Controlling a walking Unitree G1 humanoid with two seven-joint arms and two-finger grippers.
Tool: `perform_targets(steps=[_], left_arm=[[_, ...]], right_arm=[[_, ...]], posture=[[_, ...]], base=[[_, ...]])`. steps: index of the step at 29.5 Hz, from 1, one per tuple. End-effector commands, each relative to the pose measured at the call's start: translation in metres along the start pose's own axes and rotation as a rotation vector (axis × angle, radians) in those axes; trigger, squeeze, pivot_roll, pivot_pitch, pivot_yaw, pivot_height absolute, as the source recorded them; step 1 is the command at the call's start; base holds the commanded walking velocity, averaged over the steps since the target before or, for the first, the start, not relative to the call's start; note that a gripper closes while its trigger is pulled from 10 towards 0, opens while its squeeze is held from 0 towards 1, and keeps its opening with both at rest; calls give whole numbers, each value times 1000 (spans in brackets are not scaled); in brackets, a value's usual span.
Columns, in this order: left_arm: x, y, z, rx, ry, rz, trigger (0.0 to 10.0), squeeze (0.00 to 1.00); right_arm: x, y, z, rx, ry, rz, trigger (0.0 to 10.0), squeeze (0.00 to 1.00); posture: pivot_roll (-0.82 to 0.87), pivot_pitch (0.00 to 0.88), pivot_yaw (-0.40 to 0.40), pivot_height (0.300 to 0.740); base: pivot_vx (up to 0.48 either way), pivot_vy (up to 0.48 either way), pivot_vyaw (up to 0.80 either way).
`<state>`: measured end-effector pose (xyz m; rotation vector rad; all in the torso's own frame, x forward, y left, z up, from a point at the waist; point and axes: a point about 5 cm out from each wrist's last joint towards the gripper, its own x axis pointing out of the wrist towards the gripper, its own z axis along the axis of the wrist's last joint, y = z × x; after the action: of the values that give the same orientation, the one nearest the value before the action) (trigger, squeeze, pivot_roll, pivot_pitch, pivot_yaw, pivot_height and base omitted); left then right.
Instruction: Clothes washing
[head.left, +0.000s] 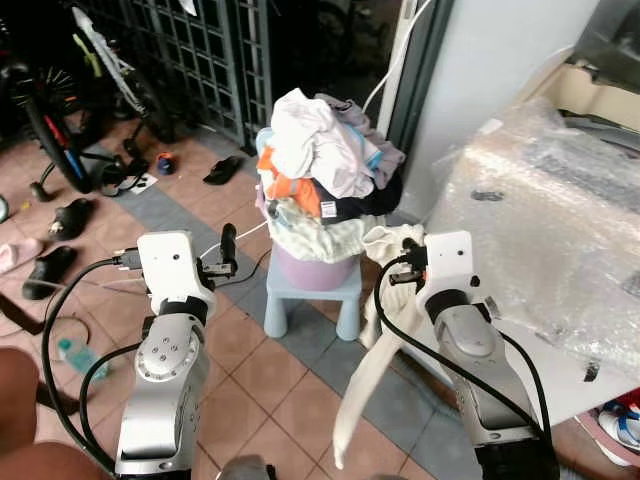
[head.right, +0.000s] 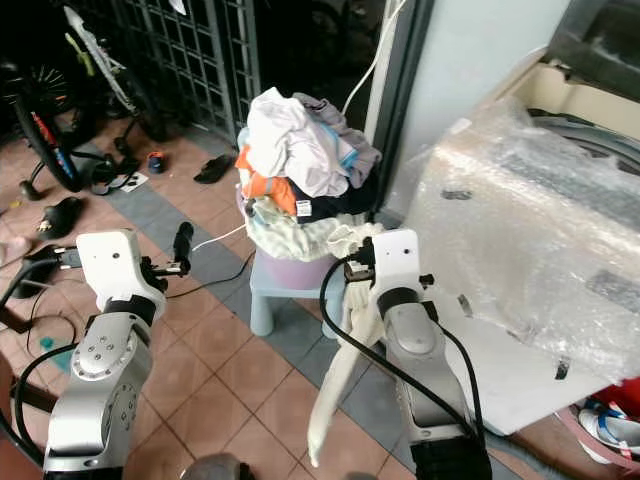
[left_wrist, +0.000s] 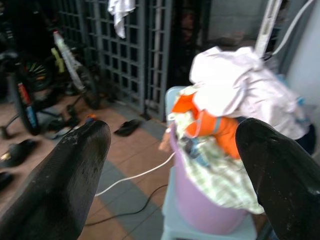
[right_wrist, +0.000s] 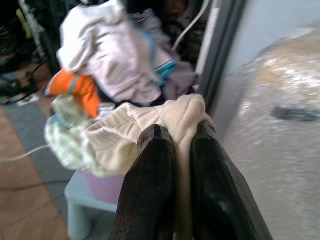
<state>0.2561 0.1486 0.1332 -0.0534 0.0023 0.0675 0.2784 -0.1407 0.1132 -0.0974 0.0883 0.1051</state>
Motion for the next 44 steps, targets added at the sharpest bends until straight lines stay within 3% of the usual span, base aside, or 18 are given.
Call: perform_targets(steps=[1, 9, 13, 34, 44], left_arm=[[-1, 0, 0, -2, 5, -2, 10000, 0], [-3, -5, -3, -42, 41, -28, 10000, 0], [0, -7, 1, -7, 9, -55, 10000, 0], [-5, -6, -6, -4, 38, -40, 10000, 0], [-1, -2, -1, 3, 9, -27, 10000, 0]], right_arm=[[0, -4, 6, 27, -33, 5, 10000, 0], [1, -7, 8, 77, -16, -14, 10000, 0], [1, -8, 10, 62, -33, -15, 10000, 0], [8, -12, 15, 55, -60, -15, 10000, 0], [35, 0, 79, -159, -314, 177, 10000, 0]], posture=[[-18, 0, 16, 740], [-29, 5, 22, 740], [-29, 6, 28, 740], [-27, 0, 20, 740], [-20, 8, 17, 740]], base=[[255, 0, 0], [0, 0, -495], [128, 0, -797], [264, 0, -800], [0, 0, -80]])
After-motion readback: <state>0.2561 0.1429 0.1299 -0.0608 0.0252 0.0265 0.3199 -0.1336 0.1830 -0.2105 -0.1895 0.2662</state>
